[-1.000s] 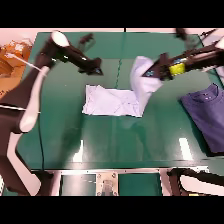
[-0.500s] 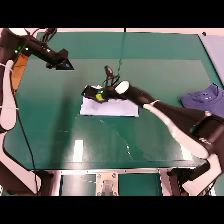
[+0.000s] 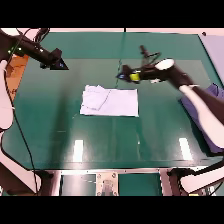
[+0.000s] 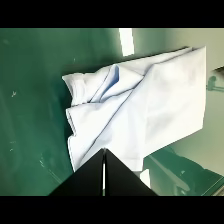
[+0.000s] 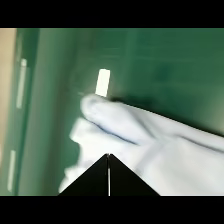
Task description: Fold the shirts.
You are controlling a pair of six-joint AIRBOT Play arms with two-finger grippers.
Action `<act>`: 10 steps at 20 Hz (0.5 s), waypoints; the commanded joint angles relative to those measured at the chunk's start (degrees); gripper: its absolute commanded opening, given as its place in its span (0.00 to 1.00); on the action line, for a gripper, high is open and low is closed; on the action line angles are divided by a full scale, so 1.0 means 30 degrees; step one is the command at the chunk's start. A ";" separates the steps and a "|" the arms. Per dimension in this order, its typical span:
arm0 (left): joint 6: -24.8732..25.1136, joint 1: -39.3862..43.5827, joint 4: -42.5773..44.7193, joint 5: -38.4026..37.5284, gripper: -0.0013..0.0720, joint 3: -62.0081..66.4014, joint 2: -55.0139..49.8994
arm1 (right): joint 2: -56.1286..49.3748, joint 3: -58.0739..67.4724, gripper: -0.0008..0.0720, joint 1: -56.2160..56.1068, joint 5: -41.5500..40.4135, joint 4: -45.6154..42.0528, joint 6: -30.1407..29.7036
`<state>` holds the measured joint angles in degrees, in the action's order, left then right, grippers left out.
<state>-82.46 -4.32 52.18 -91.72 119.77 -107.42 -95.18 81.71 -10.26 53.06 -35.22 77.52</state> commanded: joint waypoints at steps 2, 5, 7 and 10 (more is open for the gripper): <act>-0.0007 -0.0022 0.0051 0.0124 0.05 0.0015 0.0015 | 0.1545 -0.2368 0.57 0.4889 0.5319 -0.3927 -0.0510; -0.0007 -0.0022 0.0117 0.0459 0.05 0.0015 0.0015 | 0.1319 -0.5391 0.79 0.5195 0.3213 -0.3730 -0.1202; -0.0022 -0.0022 0.0211 0.0801 0.05 0.0015 0.0015 | 0.0707 -0.6397 0.79 0.4386 0.2011 -0.3060 -0.1574; -0.0080 -0.0022 0.1020 0.1297 0.05 0.0015 0.0015 | -0.0627 -0.6411 0.79 0.2470 0.1596 -0.1384 -0.2164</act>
<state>-82.52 -4.34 53.30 -89.43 119.77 -107.42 -94.43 64.51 0.45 59.92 -42.98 73.25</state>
